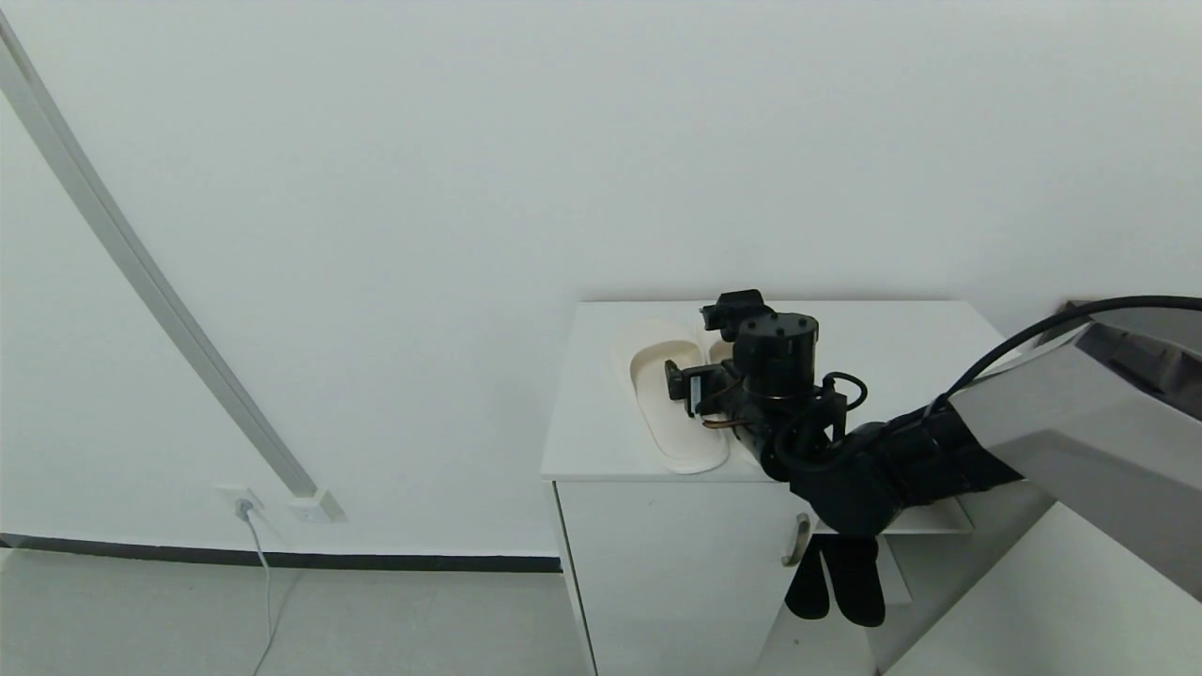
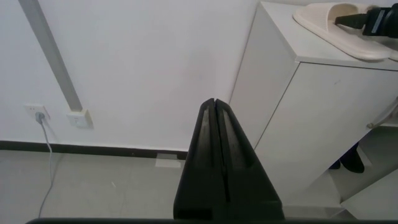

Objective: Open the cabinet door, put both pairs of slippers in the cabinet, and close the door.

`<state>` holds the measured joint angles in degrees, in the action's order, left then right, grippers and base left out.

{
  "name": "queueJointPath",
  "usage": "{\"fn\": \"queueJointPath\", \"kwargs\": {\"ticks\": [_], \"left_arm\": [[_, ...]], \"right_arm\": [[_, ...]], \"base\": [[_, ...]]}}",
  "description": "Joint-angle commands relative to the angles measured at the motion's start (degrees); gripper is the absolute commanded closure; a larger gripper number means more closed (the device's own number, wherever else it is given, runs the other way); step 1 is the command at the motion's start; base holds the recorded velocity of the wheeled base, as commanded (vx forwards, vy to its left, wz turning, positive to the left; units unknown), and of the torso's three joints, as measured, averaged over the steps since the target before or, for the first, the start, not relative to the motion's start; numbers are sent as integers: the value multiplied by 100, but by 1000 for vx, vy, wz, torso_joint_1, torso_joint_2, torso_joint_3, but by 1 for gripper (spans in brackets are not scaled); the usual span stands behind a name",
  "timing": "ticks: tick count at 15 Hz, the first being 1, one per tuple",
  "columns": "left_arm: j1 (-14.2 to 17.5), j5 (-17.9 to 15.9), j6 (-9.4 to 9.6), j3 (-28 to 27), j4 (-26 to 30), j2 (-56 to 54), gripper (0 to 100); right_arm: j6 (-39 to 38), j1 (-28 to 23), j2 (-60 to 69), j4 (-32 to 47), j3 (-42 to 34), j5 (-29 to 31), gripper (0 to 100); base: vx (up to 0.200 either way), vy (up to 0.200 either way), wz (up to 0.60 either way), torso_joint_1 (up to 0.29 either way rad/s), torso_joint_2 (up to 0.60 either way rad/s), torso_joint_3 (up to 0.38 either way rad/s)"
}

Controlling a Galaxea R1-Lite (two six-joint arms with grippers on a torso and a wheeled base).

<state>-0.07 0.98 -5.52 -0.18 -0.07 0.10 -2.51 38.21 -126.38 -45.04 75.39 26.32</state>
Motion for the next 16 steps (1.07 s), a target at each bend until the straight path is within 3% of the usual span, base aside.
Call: {"fn": "queueJointPath", "kwargs": {"ticks": [1, 7, 8, 16], "left_arm": [[-1, -1, -1, 1, -1, -1, 100], [-1, -1, -1, 1, -1, -1, 100], [-1, -1, -1, 1, -1, -1, 100], [-1, -1, -10, 1, -1, -1, 100]], "right_arm": [[5, 3, -185, 40, 248, -4, 0], [5, 3, -264, 303, 697, 5, 0], [5, 3, -264, 330, 723, 5, 100], [-4, 29, -53, 312, 530, -4, 100]], "base": [[0, 0, 0, 0, 0, 0], [0, 0, 0, 0, 0, 0], [0, 0, 0, 0, 0, 0], [0, 0, 0, 0, 0, 0]]}}
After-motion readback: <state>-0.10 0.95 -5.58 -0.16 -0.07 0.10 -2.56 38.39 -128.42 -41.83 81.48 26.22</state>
